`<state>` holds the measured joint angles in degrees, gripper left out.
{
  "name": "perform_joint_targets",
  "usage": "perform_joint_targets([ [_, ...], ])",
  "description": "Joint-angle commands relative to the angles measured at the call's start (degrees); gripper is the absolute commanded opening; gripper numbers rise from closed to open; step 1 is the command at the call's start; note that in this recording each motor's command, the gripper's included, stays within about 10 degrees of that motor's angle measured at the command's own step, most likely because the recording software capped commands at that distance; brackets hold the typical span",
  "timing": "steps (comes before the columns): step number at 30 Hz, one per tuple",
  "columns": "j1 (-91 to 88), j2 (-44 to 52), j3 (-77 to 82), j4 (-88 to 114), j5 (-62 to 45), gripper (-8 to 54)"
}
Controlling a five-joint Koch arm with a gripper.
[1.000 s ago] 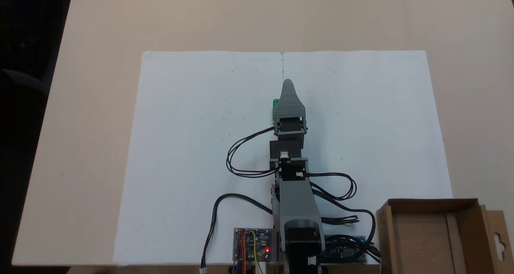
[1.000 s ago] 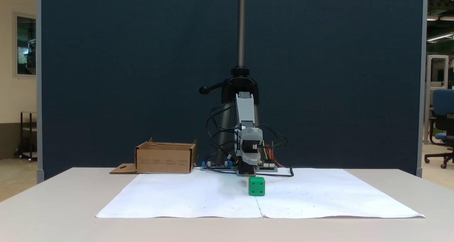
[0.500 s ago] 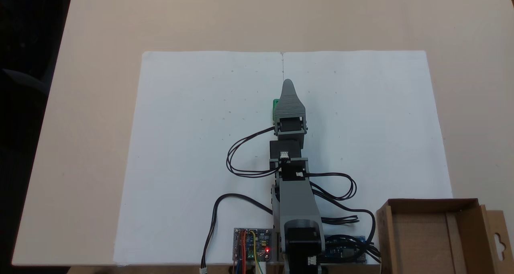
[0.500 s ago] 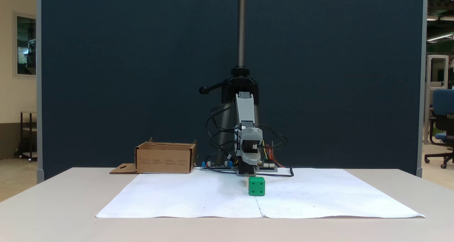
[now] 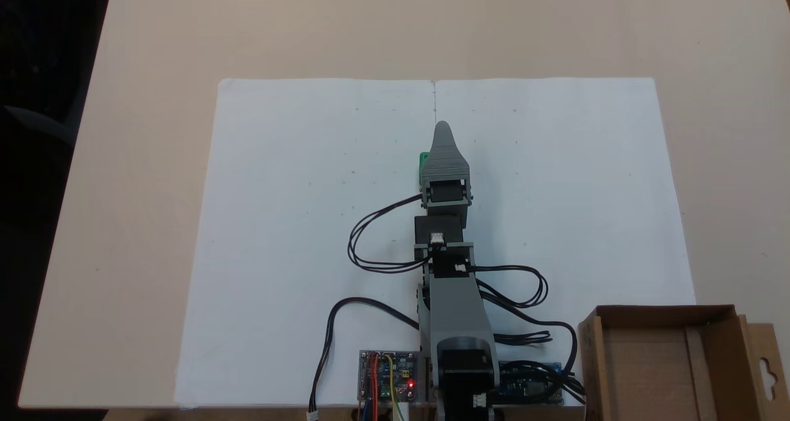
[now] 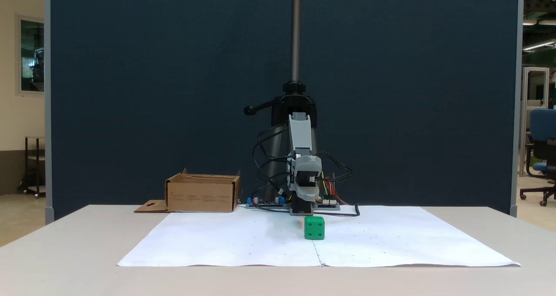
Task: Grasp a green dice and put it in the bin.
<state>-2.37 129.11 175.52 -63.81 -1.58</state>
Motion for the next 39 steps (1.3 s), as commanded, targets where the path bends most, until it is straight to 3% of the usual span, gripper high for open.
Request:
perform_joint_targets([
  [1,-0.7,6.42,2.37,-3.96,-2.11,42.7],
  [6,0.0,6.42,-6.15,5.8,-2.11,41.5],
  [26,5.01,5.89,-41.84,75.21,-2.02,41.8],
  [39,4.22,-12.39,-61.79,110.83,1.58,41.7],
])
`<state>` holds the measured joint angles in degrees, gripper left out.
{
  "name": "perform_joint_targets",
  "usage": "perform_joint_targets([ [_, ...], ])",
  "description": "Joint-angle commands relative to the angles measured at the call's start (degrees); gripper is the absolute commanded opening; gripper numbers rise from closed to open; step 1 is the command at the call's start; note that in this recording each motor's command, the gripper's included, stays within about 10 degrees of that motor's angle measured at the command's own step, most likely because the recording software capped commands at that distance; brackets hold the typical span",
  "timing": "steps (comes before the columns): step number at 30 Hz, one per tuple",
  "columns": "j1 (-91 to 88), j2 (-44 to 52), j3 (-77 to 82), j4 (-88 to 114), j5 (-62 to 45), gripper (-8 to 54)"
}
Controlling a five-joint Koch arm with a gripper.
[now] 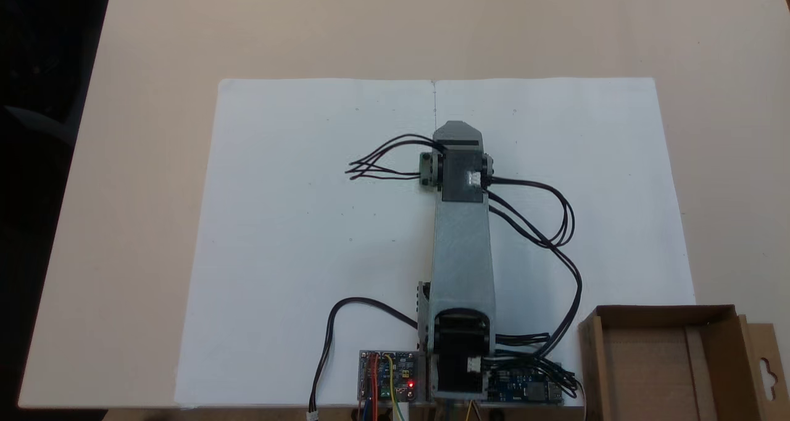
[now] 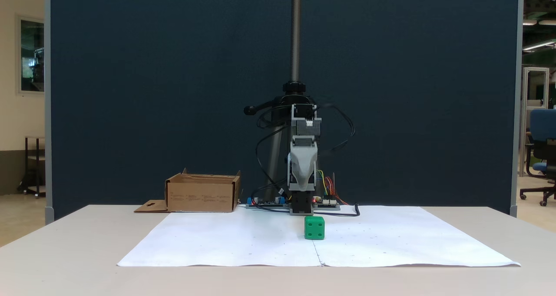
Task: Grasp a green dice and put it in the bin.
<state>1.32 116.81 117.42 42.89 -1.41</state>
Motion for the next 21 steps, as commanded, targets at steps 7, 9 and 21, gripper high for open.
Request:
perform_joint_targets([
  [7,-1.93,-4.75,-5.01,2.99,6.42,41.7],
  [9,-2.46,-5.36,-5.19,1.93,7.82,41.8],
  [21,-5.19,-13.27,-5.45,-4.57,9.76,41.8],
])
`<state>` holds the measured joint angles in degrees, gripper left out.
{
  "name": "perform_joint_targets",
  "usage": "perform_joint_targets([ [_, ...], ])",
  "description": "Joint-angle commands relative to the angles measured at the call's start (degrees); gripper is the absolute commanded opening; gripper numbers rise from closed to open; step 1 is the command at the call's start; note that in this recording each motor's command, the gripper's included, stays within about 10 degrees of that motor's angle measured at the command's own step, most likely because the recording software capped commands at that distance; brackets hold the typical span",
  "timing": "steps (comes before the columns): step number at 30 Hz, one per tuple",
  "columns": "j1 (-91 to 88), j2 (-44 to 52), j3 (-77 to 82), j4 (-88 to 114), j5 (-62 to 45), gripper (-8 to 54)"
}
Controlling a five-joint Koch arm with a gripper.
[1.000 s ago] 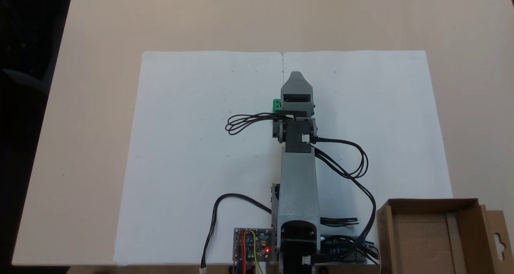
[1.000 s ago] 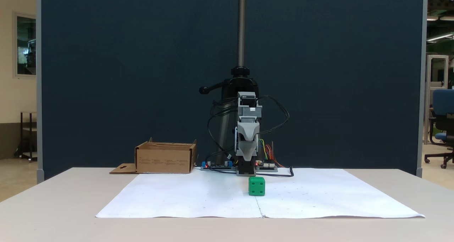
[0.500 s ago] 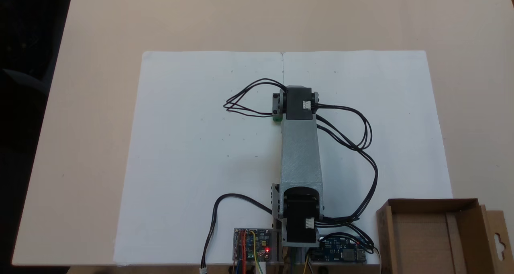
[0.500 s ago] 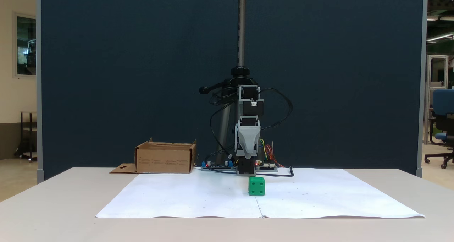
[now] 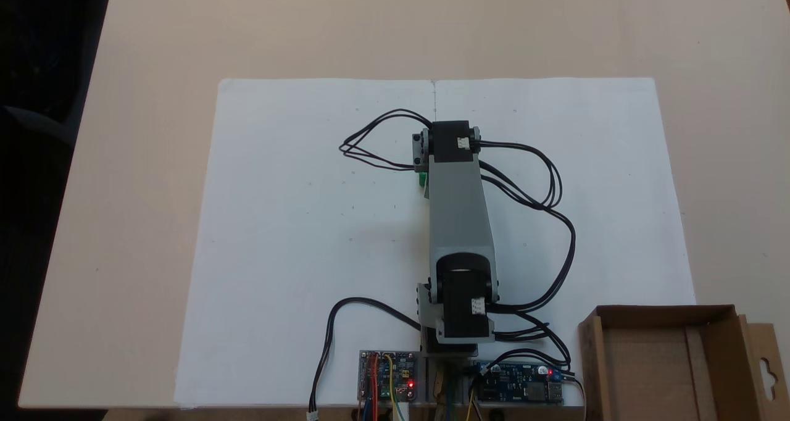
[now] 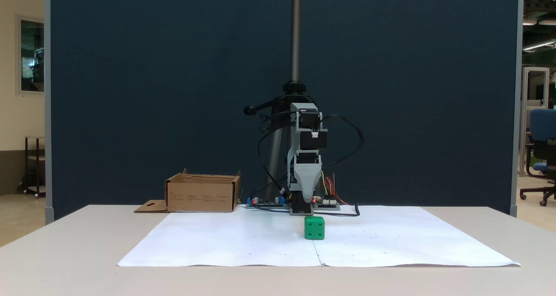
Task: Grasp a green dice and put it in the bin.
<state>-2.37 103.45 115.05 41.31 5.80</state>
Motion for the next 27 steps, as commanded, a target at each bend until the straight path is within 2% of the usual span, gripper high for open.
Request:
perform_joint_targets([
  [1,-1.67,-0.88,-3.34,-3.08,2.55,41.8],
  [13,-1.85,-9.58,-7.73,-3.08,2.55,41.8],
  [27,-2.02,-15.56,-10.72,-2.81,3.6,41.8],
])
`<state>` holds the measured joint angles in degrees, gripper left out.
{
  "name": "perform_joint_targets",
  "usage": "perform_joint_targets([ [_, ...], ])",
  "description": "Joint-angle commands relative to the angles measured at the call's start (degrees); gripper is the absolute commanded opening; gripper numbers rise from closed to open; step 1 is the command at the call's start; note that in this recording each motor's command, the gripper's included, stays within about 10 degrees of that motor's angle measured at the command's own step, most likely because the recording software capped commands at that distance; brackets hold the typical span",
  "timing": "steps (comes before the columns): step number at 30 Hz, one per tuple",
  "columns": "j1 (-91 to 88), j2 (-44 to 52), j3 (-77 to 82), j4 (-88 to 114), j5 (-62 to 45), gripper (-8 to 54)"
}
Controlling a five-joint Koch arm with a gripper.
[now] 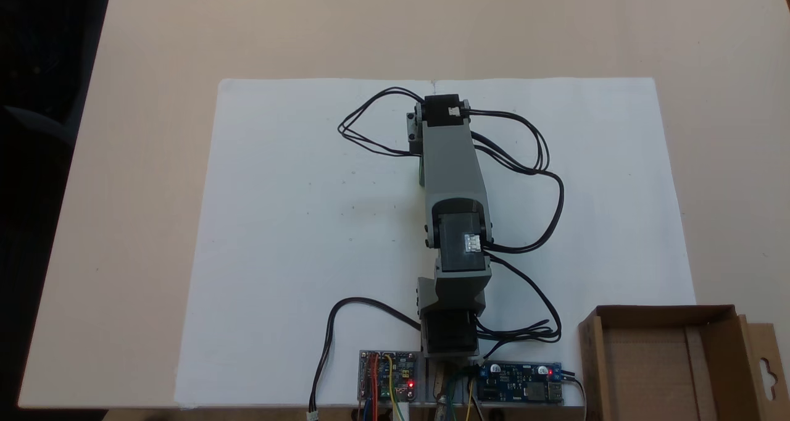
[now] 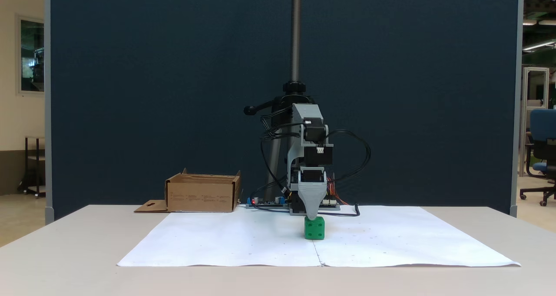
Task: Grasp a green dice and put it in the bin.
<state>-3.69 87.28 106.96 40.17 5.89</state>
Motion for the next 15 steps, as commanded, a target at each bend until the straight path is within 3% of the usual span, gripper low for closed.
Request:
perform_joint_targets([
  [1,-0.7,0.44,-2.64,-1.67,3.6,41.8],
  [15,-0.79,-2.11,-2.64,-1.67,5.63,41.8],
])
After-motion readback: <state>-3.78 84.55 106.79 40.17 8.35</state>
